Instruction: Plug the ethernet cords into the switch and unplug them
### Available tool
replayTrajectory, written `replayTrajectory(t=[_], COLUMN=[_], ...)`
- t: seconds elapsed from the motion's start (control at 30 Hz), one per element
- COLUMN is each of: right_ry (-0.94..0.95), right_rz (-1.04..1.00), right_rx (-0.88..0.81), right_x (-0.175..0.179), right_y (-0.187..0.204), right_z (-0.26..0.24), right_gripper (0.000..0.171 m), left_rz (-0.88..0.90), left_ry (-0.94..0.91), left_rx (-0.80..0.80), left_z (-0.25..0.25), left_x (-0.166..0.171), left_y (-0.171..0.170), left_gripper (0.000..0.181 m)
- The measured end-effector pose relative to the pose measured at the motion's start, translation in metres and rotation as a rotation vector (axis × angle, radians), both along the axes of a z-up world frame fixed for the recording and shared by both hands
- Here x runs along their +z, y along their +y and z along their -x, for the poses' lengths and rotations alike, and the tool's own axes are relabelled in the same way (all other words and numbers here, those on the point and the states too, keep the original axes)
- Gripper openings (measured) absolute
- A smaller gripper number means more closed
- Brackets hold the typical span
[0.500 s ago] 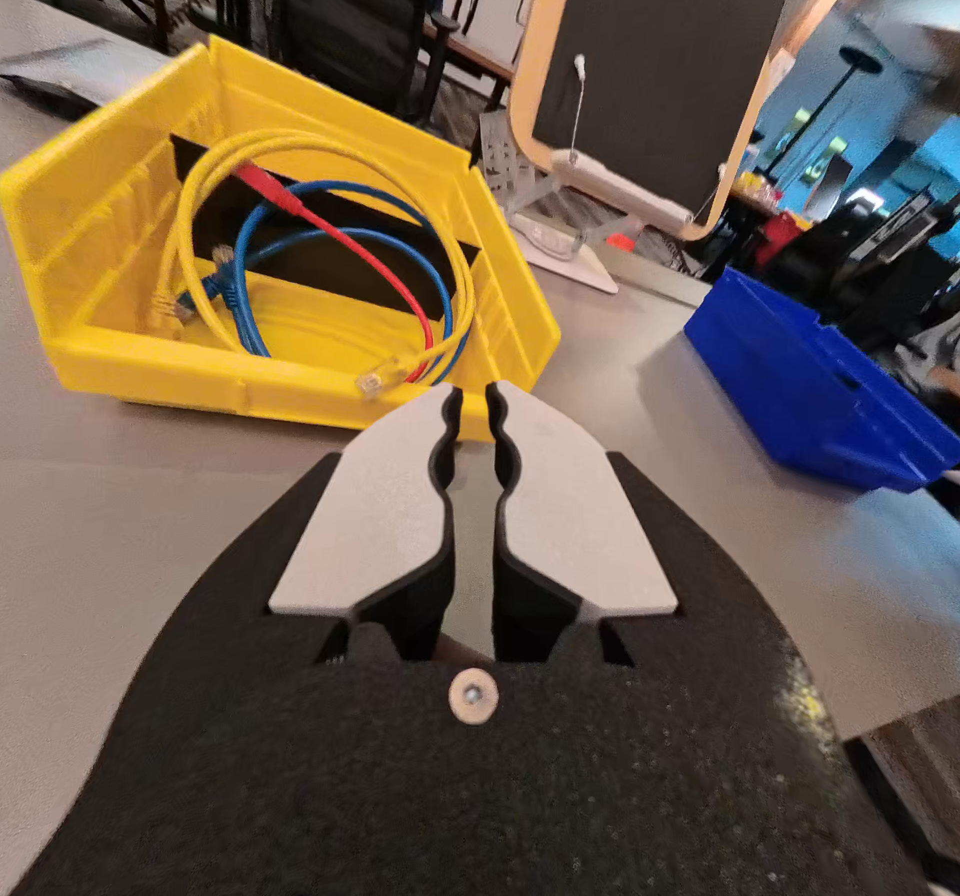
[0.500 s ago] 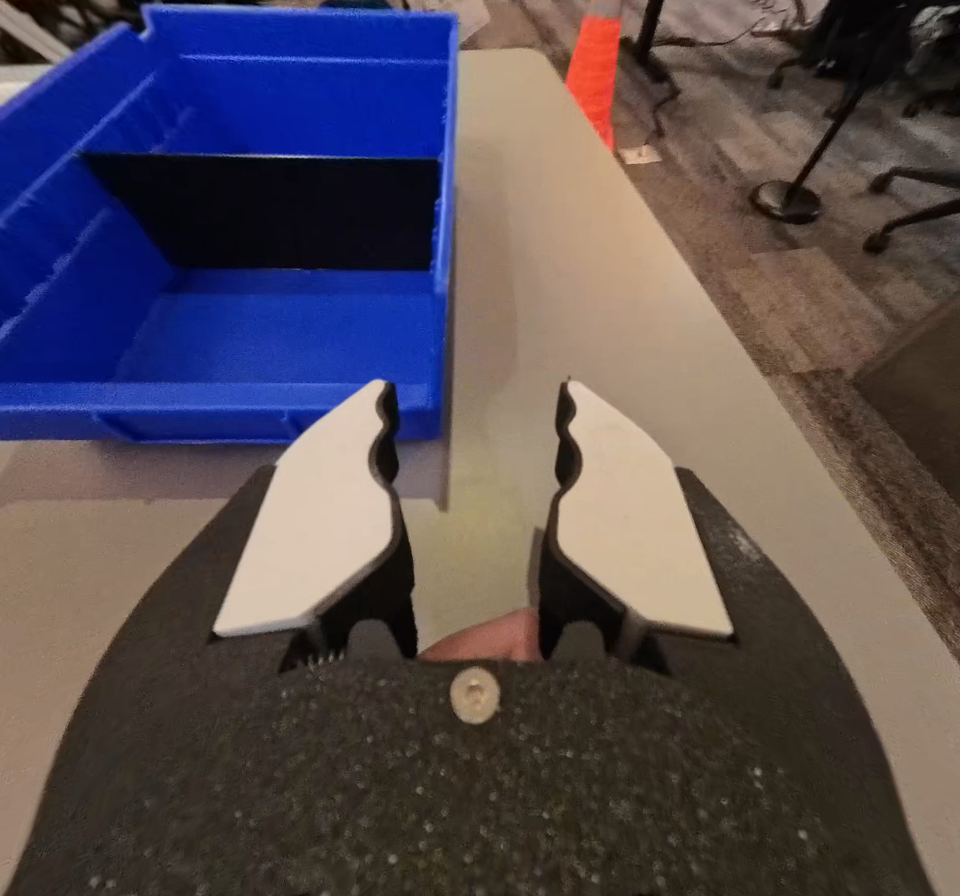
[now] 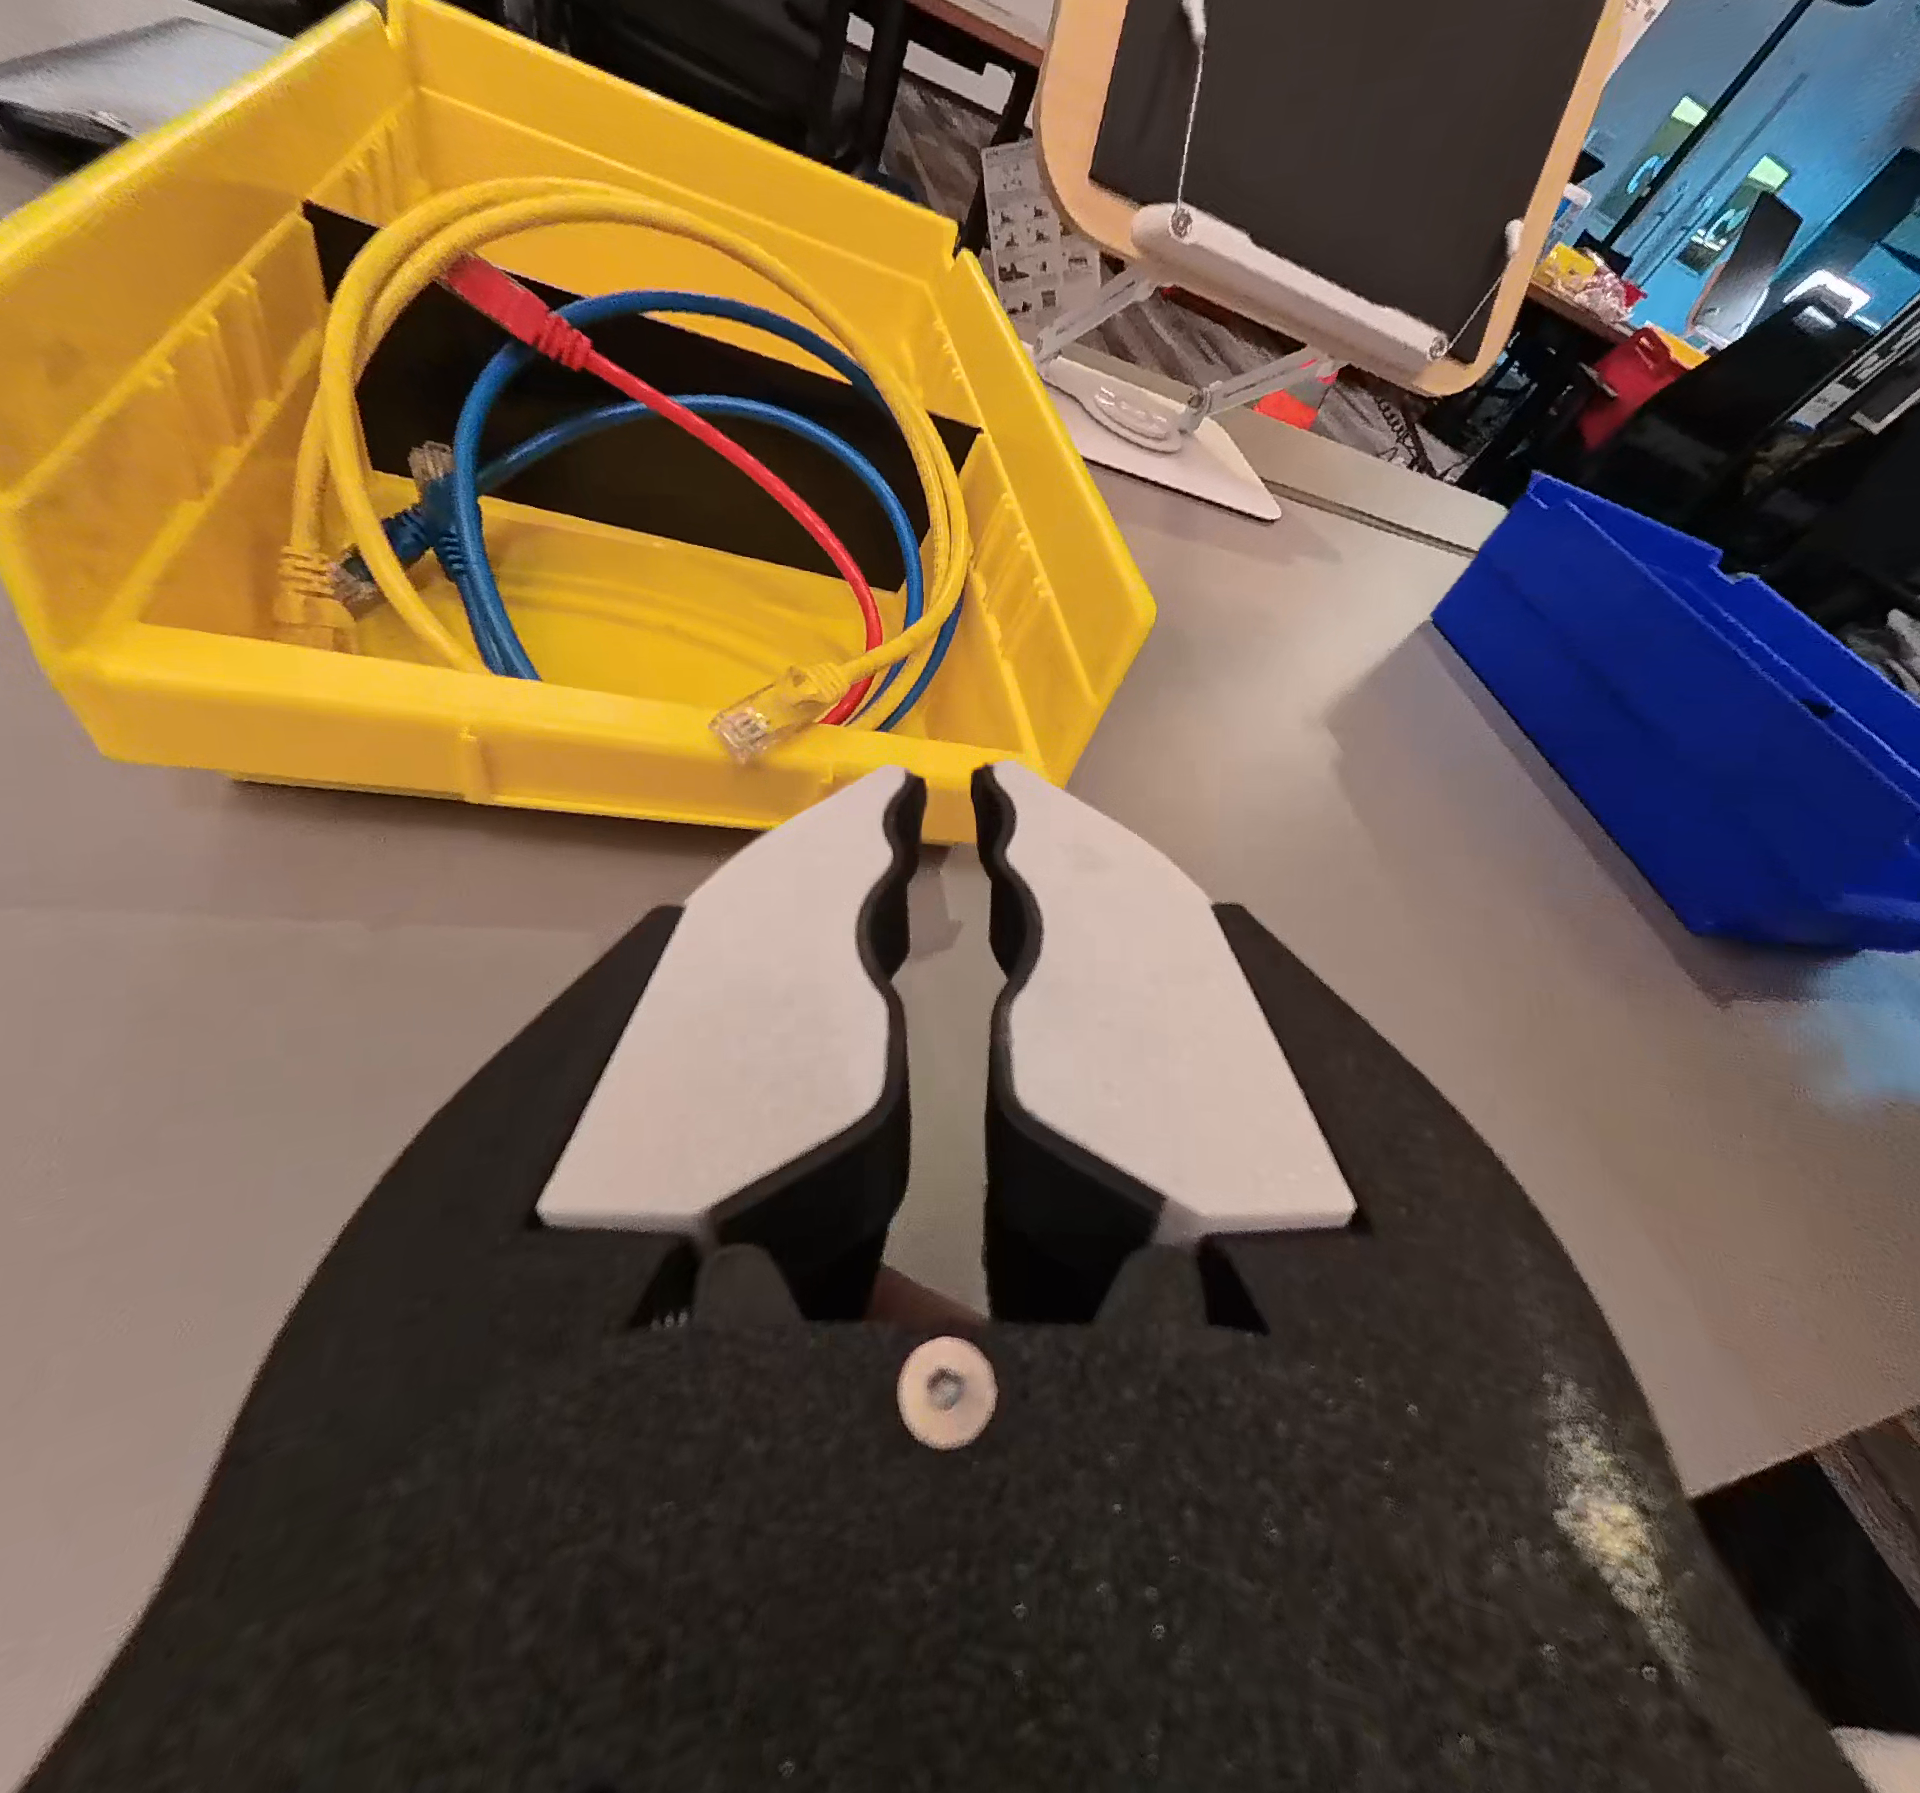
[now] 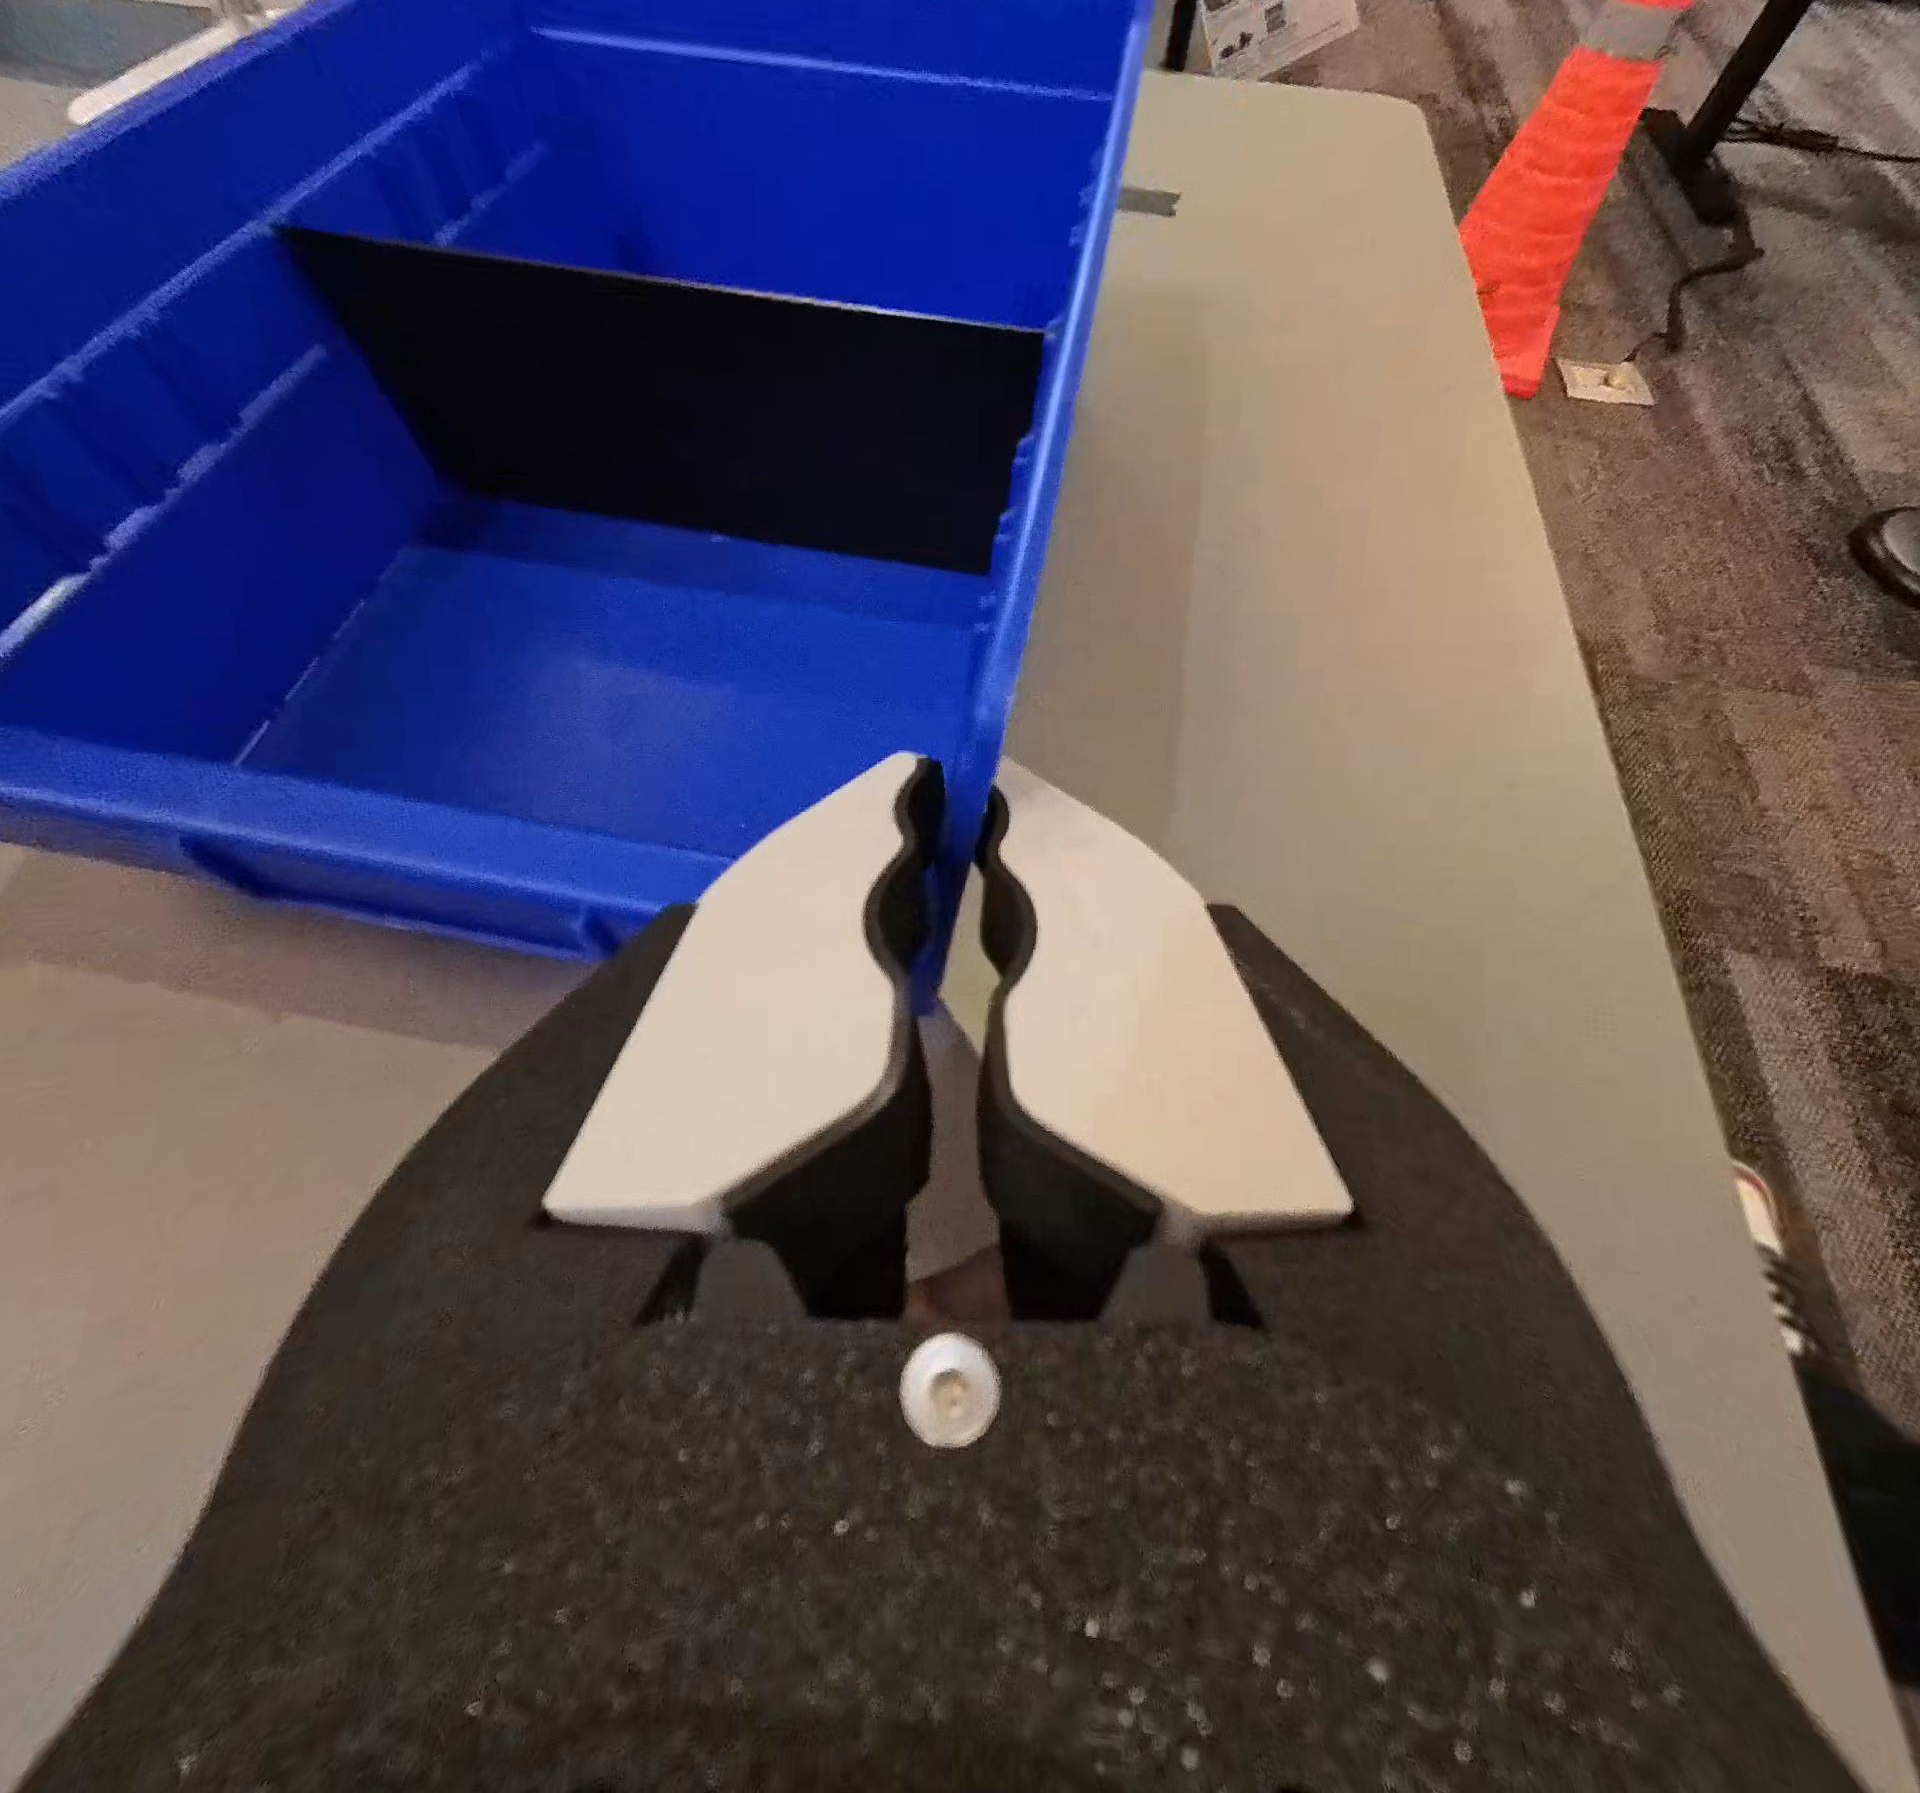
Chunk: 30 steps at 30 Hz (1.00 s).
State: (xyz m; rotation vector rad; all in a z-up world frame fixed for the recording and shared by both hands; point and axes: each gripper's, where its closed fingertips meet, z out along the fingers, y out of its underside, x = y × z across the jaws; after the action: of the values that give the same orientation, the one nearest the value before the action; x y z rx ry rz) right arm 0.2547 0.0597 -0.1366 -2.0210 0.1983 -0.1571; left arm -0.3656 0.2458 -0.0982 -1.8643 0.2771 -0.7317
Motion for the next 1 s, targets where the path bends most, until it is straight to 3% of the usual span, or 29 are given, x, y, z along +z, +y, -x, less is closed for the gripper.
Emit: replayTrajectory(t=[0.53, 1.0], right_ry=[-0.010, -0.059], right_rz=[-0.002, 0.018], right_rx=[-0.245, -0.239], right_x=[-0.001, -0.001], right_y=[-0.004, 0.012], right_z=[0.008, -0.013], right_gripper=[0.005, 0.007], left_rz=[0.016, 0.009], left_ry=[0.069, 0.091], left_rx=[-0.063, -0.088], left_z=[-0.012, -0.017], left_x=[-0.008, -0.007], left_y=[-0.007, -0.014], left_gripper=[0.009, 0.009])
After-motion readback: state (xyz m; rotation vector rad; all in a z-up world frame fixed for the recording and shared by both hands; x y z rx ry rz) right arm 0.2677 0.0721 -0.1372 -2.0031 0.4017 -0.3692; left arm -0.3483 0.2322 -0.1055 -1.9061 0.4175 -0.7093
